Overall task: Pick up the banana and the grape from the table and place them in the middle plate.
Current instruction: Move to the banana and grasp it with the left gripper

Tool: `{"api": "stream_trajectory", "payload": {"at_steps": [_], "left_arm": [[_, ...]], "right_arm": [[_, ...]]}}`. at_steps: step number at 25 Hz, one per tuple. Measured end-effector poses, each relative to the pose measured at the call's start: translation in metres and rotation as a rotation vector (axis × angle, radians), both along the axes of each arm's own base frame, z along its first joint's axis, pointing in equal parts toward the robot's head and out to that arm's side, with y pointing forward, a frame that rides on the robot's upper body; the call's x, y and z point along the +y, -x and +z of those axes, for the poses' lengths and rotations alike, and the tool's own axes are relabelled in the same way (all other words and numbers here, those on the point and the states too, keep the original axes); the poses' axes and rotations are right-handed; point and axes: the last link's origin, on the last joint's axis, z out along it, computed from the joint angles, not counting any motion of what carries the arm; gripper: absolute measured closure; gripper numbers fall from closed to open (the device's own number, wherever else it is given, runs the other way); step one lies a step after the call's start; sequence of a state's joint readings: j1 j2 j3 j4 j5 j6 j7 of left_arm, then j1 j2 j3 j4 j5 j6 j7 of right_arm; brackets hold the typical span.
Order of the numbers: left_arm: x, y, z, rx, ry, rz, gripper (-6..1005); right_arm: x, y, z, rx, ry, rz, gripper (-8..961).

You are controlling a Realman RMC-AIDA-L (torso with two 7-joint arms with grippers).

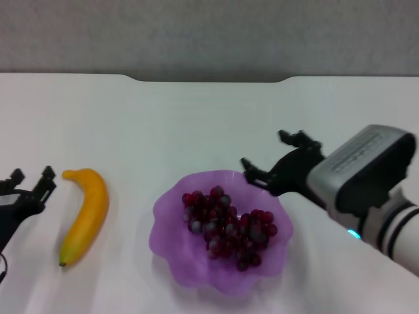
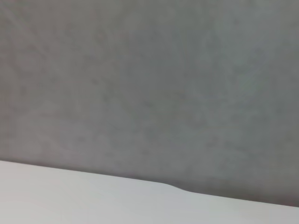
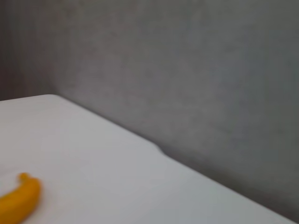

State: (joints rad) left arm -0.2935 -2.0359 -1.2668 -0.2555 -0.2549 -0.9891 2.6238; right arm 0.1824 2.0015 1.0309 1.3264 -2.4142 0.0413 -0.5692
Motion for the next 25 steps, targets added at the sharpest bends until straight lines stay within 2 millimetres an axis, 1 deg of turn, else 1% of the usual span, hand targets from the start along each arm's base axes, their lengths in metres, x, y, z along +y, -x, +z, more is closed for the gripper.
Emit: {"api": "stream_trajectory", "payload": {"at_steps": [4,6,7,8,12,15,19,23,25], "left_arm": [[0.007,-0.011,-0.005,-0.027,0.084,-0.047,326],[0.013,-0.016,-0.006,-0.014,0.127,-0.061,326],[0.013,-0.016,-0.006,-0.014,0.127,-0.061,326],[0.024,-0.026,-0.007,0.009,0.176,-0.073,326],[0.037,-0.043,-0.005,0.087,0.213,-0.056,326],[0.046,-0.059,0.0,0.187,0.225,0.03,326],[0.046,-0.082,0.004,0.254,0.223,0.145,326],[0.042,-0.102,-0.003,0.31,0.269,0.223,326],[0.04,-0.116,-0.006,0.345,0.298,0.24,326]], "right_arm": [[-0.001,-0.014,0.016,-0.01,-0.063,-0.027,56],[-0.002,-0.018,0.018,-0.015,-0.074,-0.038,56],[-0.003,-0.021,0.019,-0.016,-0.076,-0.045,56],[-0.003,-0.025,0.02,-0.017,-0.079,-0.057,56],[-0.006,-0.037,0.02,-0.023,-0.086,-0.091,55],[-0.008,-0.043,0.018,-0.029,-0.089,-0.1,55],[-0.01,-0.048,0.016,-0.037,-0.086,-0.108,55],[-0.015,-0.059,0.012,-0.052,-0.075,-0.135,55],[-0.016,-0.064,0.013,-0.054,-0.085,-0.145,55]]}}
